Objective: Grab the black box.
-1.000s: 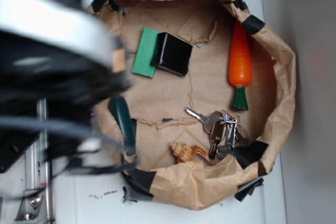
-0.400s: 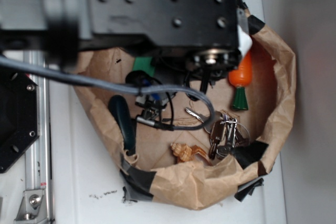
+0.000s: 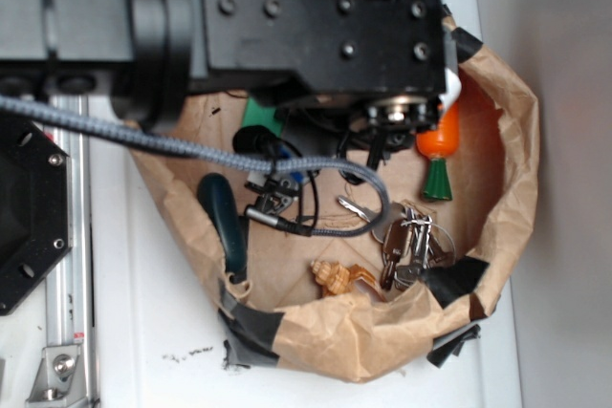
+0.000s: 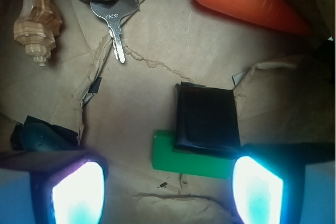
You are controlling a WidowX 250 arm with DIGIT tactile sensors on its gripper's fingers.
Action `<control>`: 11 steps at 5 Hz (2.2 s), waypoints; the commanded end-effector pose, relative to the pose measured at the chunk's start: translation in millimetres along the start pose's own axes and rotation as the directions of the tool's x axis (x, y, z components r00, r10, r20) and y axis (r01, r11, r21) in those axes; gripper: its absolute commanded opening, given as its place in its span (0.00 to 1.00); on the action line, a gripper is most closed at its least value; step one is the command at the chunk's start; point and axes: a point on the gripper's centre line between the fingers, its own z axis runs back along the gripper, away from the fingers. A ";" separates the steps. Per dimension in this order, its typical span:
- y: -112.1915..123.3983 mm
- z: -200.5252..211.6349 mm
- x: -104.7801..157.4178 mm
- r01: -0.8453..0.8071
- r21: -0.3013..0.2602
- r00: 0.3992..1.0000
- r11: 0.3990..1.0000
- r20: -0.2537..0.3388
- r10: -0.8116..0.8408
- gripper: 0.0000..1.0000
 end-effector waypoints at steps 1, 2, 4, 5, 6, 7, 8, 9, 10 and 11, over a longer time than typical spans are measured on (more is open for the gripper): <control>0.5 5.1 -1.1 -0.006 0.016 1.000 1.000 0.025 0.006 1.00; 0.5 5.1 -1.1 -0.006 0.016 1.000 1.000 0.025 0.006 1.00; 17.9 -28.1 -15.3 -0.160 -0.041 0.985 0.986 0.060 0.162 1.00; 22.2 -38.6 -26.0 -0.233 -0.046 0.971 0.971 0.052 0.235 1.00; 27.7 -44.3 -29.5 -0.234 -0.092 0.966 0.968 0.092 0.242 1.00; 28.6 -56.4 -21.0 -0.233 -0.078 0.968 0.969 0.074 0.239 1.00; 31.2 -61.7 -11.0 -0.228 -0.097 0.966 0.969 0.102 0.237 1.00; 24.0 -61.5 0.1 -0.195 -0.101 0.974 0.976 0.094 0.205 1.00; 9.9 -49.5 1.8 -0.140 -0.081 0.981 0.987 0.125 0.150 1.00; 0.3 -38.9 0.7 -0.118 -0.040 0.982 0.992 0.142 0.123 1.00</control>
